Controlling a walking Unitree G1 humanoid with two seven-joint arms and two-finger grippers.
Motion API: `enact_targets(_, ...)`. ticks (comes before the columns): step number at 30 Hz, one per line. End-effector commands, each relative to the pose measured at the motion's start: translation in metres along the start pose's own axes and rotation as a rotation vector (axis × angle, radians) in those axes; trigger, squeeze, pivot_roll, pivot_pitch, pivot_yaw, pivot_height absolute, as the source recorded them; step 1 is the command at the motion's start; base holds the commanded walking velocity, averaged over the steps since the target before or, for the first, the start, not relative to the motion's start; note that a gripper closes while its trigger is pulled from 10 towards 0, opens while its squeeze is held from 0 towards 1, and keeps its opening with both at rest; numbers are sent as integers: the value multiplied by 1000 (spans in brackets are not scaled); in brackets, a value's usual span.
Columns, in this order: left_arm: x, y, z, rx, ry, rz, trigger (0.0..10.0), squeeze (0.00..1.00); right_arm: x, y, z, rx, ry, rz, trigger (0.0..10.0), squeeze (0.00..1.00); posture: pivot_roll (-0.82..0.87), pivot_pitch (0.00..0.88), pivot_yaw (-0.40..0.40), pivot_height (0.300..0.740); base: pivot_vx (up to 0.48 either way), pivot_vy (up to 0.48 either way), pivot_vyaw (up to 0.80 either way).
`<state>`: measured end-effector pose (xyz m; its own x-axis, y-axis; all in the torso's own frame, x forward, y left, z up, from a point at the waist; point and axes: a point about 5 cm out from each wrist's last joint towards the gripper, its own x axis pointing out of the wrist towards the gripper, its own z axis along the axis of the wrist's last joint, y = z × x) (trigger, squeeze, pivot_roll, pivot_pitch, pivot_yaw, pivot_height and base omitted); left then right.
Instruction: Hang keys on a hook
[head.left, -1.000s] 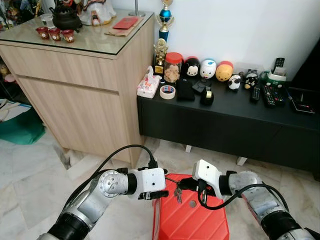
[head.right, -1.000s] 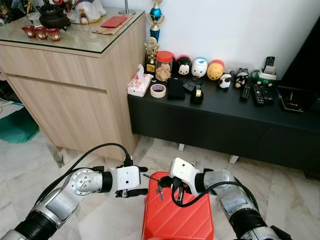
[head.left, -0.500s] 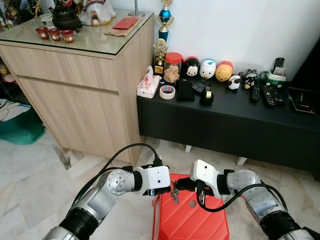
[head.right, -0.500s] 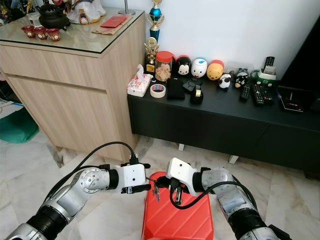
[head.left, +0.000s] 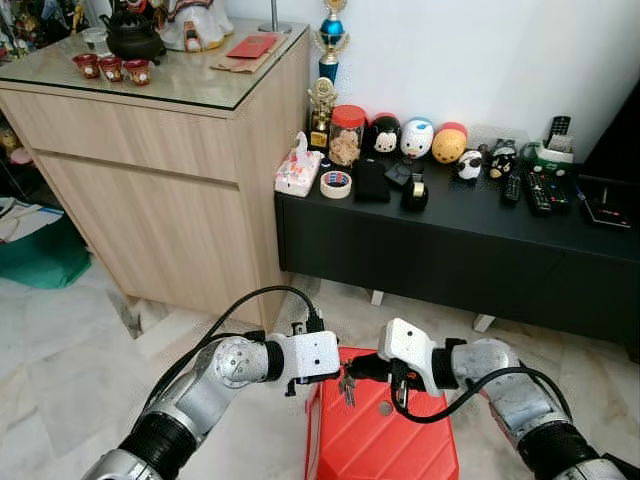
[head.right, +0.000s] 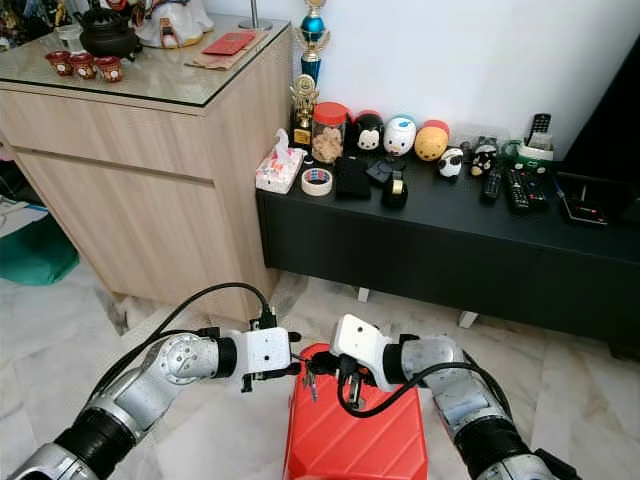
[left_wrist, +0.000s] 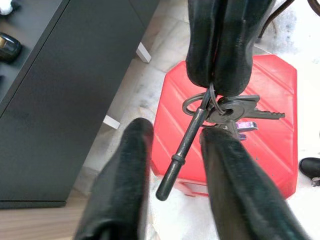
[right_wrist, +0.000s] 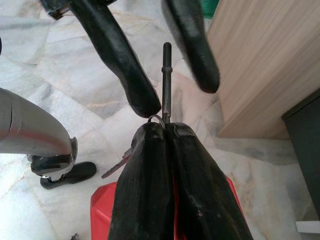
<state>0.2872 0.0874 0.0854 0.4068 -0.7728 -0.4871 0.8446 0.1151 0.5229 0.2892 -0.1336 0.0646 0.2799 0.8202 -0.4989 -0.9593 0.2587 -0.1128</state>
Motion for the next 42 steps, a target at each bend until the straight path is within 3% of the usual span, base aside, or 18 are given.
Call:
enact_targets(1,1,1,1,15,-2,-19,0,0,0,-1,4,-7,-15,-2,10000,0,54,0,-71,740,0,0,0)
enact_targets(16,-1,-2,-4,45,29,-53,0,0,3,-2,6,-17,-13,-4,10000,0,52,0,-70,740,0,0,0)
enact_targets(35,-4,1,-3,10,3,-32,0,0,5,-2,5,-14,-8,12,10000,0,54,0,-75,740,0,0,0)
enact_targets(36,-4,2,-3,9,3,-31,0,0,5,-2,5,-11,-6,18,10000,1000,54,0,-75,740,0,0,0)
enact_targets(42,-4,1,-3,8,2,-34,0,0,4,-2,3,-21,10,19,10000,1000,55,0,-75,740,0,0,0)
